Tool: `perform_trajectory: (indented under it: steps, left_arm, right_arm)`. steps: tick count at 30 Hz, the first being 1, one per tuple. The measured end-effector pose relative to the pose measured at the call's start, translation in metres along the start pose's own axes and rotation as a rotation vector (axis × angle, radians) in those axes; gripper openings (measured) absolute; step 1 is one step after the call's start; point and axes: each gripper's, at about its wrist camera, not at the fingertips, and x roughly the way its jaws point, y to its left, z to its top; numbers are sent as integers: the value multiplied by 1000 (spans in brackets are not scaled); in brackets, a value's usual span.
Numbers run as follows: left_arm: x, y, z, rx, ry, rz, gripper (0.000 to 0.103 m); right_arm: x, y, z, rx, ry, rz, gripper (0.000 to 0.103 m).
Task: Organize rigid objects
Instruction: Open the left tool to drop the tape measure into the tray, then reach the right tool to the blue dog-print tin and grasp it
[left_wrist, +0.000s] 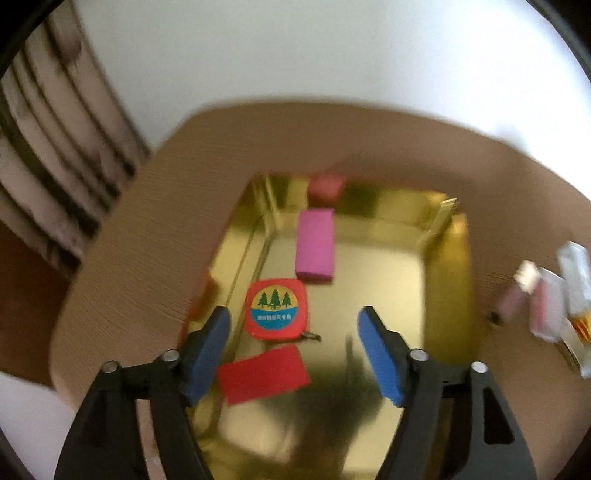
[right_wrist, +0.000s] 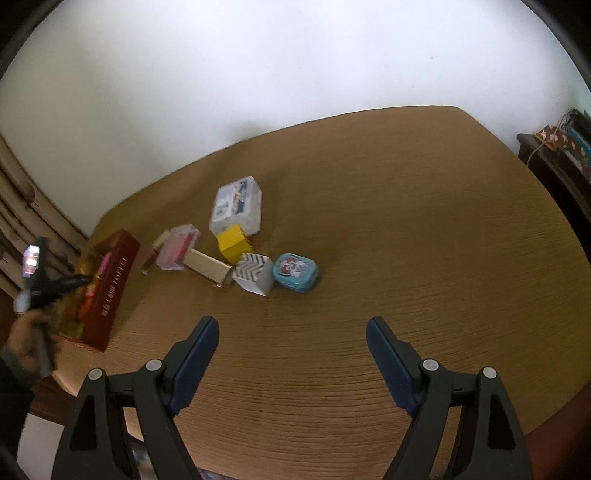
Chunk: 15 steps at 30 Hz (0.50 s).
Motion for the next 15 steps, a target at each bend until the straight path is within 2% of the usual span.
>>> perform_trajectory:
  steps: [1,2,5,6,9,13,15]
  left_arm:
    - [-23,-2,-8,26,-61,-17,93]
    - [-39,-2,-14,42,-105,-22,100]
    - [-92,0,-47,71,-258,-94,103]
    - [-102,1,-61,76,-272,-126,103]
    - [-112,4,-106,97,-246,-191,103]
    - [-110,9,-159,93,-224,-231,103]
    - [-112,11,-175,94,-221,-254,103]
  right_arm:
    - [2,-1,-1,-12,3,-10,84]
    - [4,-1,-2,-26,4,-21,84]
    - [12,6,-6,-87,-9,-46,84]
    - [16,9,-8,-104,-14,-52,84]
    - [31,18,-11,-142,-10,-28,84]
    - [50,24,-5,-224,-18,-56,84]
    - [61,19,3,-269,1,-48,84]
